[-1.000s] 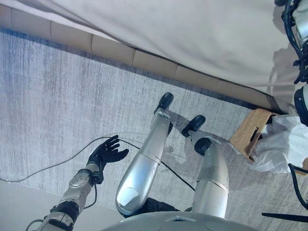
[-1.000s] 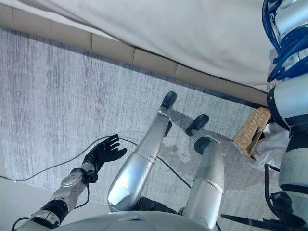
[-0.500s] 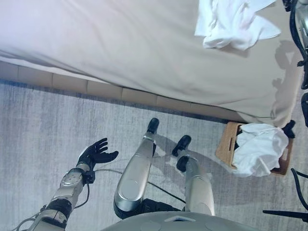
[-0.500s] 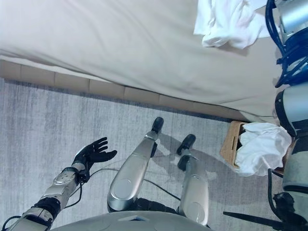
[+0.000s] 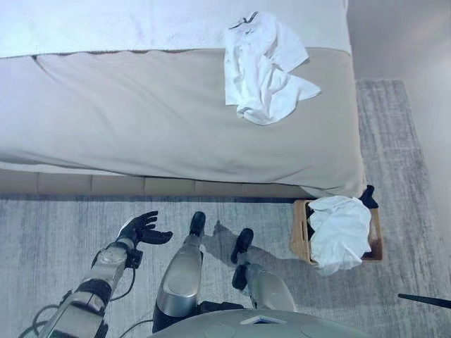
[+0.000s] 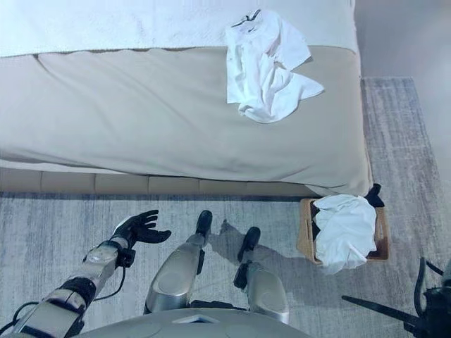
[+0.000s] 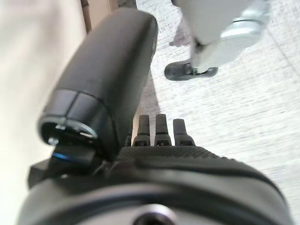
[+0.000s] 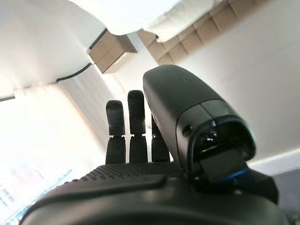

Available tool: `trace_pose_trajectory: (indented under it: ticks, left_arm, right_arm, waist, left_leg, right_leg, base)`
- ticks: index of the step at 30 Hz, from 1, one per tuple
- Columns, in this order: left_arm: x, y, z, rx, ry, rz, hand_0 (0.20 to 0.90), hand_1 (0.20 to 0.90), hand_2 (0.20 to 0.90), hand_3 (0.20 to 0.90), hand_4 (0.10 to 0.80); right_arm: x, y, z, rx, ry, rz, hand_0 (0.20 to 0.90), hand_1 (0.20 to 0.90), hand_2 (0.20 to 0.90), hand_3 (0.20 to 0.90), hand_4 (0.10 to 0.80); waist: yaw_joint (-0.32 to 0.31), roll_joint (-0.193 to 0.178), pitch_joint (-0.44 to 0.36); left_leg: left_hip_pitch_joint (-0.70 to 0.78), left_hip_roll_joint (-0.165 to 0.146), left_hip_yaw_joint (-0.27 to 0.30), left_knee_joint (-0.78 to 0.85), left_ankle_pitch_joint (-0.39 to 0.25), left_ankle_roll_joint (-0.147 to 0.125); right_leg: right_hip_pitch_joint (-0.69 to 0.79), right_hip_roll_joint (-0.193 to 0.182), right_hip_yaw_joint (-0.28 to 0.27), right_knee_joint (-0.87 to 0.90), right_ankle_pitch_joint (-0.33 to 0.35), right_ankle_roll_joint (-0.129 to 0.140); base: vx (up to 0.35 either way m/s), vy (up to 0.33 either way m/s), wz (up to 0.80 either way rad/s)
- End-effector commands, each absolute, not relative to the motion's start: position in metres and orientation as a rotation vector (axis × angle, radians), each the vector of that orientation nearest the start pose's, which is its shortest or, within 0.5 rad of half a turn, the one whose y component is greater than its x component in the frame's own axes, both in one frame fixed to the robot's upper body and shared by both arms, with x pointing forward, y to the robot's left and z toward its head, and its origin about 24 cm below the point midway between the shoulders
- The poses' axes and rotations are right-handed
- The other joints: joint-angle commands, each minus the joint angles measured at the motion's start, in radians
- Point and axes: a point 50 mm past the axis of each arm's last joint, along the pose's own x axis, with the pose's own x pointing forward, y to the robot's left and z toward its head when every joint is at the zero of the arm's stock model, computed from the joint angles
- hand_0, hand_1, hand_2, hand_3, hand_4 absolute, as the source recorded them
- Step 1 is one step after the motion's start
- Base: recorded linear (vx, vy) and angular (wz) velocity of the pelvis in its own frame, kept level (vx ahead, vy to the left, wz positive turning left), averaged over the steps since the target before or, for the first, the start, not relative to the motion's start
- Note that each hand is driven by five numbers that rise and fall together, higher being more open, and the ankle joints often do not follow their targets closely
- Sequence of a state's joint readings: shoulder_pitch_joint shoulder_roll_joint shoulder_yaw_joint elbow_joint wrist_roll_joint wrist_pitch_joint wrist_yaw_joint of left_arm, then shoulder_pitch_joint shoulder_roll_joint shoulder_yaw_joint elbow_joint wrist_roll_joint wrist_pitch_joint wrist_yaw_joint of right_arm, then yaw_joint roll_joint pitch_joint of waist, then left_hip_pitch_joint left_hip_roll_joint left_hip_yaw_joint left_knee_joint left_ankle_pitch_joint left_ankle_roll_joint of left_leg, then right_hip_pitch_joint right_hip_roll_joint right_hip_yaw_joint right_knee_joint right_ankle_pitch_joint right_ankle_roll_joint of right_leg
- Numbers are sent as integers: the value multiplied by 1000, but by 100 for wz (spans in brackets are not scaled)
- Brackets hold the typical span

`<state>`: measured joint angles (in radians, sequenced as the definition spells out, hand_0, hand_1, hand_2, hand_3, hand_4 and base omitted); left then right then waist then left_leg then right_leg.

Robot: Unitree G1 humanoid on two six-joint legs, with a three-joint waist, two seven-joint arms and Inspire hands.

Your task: Pick up the clothes from the bed and place them into the basket

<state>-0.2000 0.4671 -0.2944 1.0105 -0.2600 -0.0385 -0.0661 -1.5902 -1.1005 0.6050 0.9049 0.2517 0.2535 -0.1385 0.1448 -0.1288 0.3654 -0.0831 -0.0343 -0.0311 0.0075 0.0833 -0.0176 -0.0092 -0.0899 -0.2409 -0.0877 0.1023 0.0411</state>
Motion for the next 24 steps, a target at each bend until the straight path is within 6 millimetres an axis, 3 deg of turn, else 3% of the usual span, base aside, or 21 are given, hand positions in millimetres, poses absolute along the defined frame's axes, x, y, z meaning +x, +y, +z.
trace_pose_trajectory:
  ticks: [1, 4, 5, 6, 11, 18, 20, 24]
  left_arm:
    - [175, 266, -115, 355, 934, -43, 900, 900, 900, 900, 800]
    - [182, 248, -118, 322, 928, -58, 900, 900, 900, 900, 800]
    - [182, 246, -119, 321, 930, -61, 900, 900, 900, 900, 800]
    - [178, 241, -123, 318, 947, -72, 900, 900, 900, 900, 800]
    - [156, 247, -135, 315, 1048, -39, 900, 900, 900, 900, 800]
    - [126, 262, -144, 335, 1172, -6, 900, 900, 900, 900, 800]
    - [114, 267, -146, 315, 1199, 11, 900, 900, 900, 900, 800]
    - [104, 271, -146, 327, 1207, -11, 900, 900, 900, 900, 800]
  right_arm:
    - [337, -347, 384, -849, -108, -526, 900, 900, 900, 900, 800]
    - [349, -355, 335, -781, 48, -413, 900, 900, 900, 900, 800]
    - [351, -354, 330, -772, 57, -405, 900, 900, 900, 900, 800]
    - [357, -352, 311, -674, 79, -364, 900, 900, 900, 900, 800]
    - [368, -347, 270, -529, 51, -378, 900, 900, 900, 900, 800]
    - [375, -333, 246, -642, -3, -402, 900, 900, 900, 900, 800]
    - [372, -338, 230, -678, 67, -395, 900, 900, 900, 900, 800]
    - [364, -352, 219, -712, 151, -418, 900, 900, 900, 900, 800]
  waist:
    - [-18, 14, -212]
    - [-16, 13, -224]
    - [-16, 13, -224]
    - [-14, 15, -228]
    - [-11, 29, -243]
    - [-2, 48, -232]
    - [6, 54, -222]
    - [18, 58, -208]
  left_leg:
    - [59, 12, 12, -53, -68, 19]
    - [83, 11, -4, -62, -69, 16]
    - [86, 10, -7, -65, -69, 16]
    - [99, 7, -18, -75, -67, 15]
    - [115, -2, -7, -36, -99, 20]
    - [106, -26, -25, 78, -156, 46]
    - [114, -40, -47, 97, -171, 64]
    - [112, -58, -79, 120, -185, 83]
  right_leg:
    - [-4, -8, 43, 112, -61, 32]
    - [25, 3, 59, 86, -57, 24]
    - [28, 5, 61, 80, -56, 24]
    - [42, 8, 68, 57, -49, 22]
    - [58, -3, 62, 59, -61, 15]
    - [47, -23, 67, 187, -116, 2]
    - [39, -36, 71, 250, -113, 12]
    - [21, -59, 83, 315, -90, 19]
  base:
    - [76, 8, -35]
    - [43, -23, -22]
    - [29, -17, -7]
    - [36, -3, -4]
    - [42, 30, 2]
    - [86, 89, 5]
    - [201, 133, 12]
    - [151, 111, 23]
